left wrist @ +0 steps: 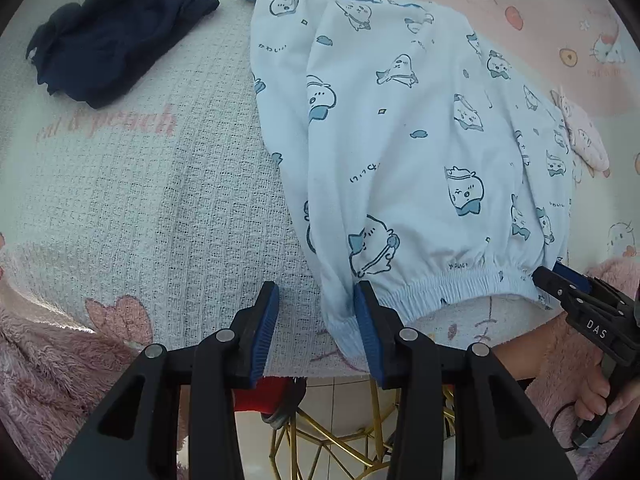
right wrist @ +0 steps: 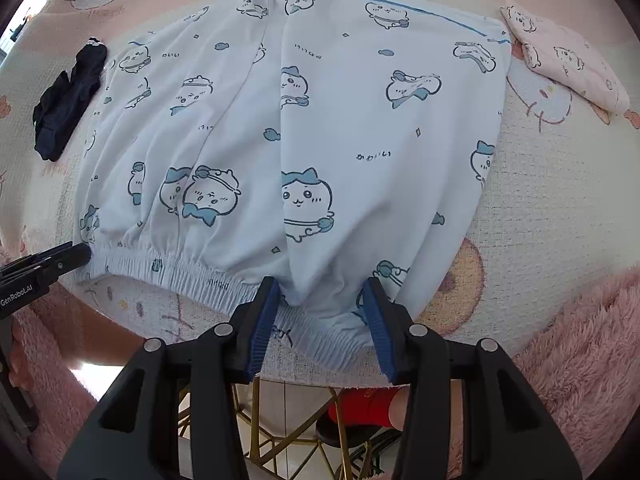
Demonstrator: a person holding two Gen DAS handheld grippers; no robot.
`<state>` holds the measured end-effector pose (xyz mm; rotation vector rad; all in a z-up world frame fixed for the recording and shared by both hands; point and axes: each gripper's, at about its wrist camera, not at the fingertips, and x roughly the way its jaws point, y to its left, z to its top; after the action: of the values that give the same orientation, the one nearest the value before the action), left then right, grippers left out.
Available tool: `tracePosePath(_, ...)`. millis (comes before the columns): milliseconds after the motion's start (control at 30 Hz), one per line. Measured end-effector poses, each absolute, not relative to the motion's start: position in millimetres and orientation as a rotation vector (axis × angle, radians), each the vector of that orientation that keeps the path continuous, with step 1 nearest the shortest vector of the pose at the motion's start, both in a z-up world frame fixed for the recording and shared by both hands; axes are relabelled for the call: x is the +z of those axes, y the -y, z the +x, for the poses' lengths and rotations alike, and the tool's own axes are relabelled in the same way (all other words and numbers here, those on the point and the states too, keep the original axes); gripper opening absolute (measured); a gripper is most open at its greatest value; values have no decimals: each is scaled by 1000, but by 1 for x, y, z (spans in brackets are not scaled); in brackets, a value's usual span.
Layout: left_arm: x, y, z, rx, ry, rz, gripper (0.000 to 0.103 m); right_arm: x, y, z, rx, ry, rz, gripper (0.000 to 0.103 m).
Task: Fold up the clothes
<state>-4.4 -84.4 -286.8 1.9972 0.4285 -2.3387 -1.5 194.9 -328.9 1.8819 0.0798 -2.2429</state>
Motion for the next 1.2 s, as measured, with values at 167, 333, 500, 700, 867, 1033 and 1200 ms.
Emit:
tracePosePath(167,-256,124,18,-2324,-991,1964,41,-323,-181,-2,-2266,-105,1816,45)
tracePosePath(333,-186,136,-29,-2534,-833,1779,41,-298,-163,-8,-2238,-75,1691,45)
tracePosePath(500,-196,149,-125,-2500,-701,1763,41,-240,-143,-37,-2194,-82,1584,45)
tracePosePath(700,-251,190,-202,-2335,-894,1807,41,-231,-108,-96,-2238,-141,1580,45)
tracePosePath(867,-287,204,-228,-2312,-1052,1821,41,-262,-100,-134,-2220,-147,1665,45)
tracePosePath(1033,-294,189,-242,-2429,-909,1851,38,-280,-98,-168,-2232,-118,1689,45)
tracePosePath(1200,-282,174,-247,-2517,-615,1931,3,-298,-99,-189,-2226,-69,1745,45)
